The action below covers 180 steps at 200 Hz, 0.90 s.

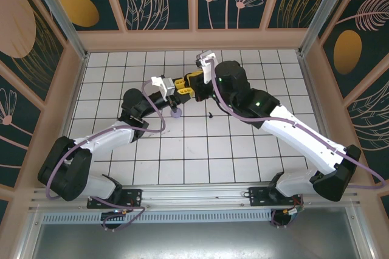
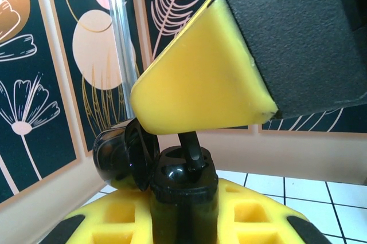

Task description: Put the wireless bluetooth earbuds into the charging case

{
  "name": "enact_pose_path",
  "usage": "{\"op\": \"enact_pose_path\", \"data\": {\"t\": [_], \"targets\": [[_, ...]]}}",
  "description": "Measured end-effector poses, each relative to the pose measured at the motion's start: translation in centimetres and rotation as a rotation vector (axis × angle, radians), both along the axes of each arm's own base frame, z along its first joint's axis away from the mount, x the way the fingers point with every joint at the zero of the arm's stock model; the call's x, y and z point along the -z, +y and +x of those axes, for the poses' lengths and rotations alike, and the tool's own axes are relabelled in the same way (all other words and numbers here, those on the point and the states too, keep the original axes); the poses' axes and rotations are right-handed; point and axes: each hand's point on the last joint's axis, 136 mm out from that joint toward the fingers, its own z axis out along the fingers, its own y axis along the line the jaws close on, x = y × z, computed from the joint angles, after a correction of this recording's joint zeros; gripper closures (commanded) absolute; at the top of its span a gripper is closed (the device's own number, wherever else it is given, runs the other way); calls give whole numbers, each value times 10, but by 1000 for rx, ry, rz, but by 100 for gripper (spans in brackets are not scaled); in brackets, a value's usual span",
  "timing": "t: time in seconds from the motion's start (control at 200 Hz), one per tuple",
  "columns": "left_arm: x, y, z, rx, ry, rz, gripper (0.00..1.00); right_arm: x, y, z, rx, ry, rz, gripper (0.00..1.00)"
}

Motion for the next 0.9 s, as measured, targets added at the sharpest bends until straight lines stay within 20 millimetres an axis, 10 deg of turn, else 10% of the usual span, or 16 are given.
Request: {"op": "enact_pose_path", "data": {"t": [0.37,0.581,0.901], "targets": [[5,0,2,0,30,11,100,16,7,-6,-56,-69,-98,94],[6,0,2,1,35,9,100,15,7,-5,-40,-64,-94,54],[-6,1,3,-8,9,-43,100,-36,-13,13,56,-11,75,34]]}}
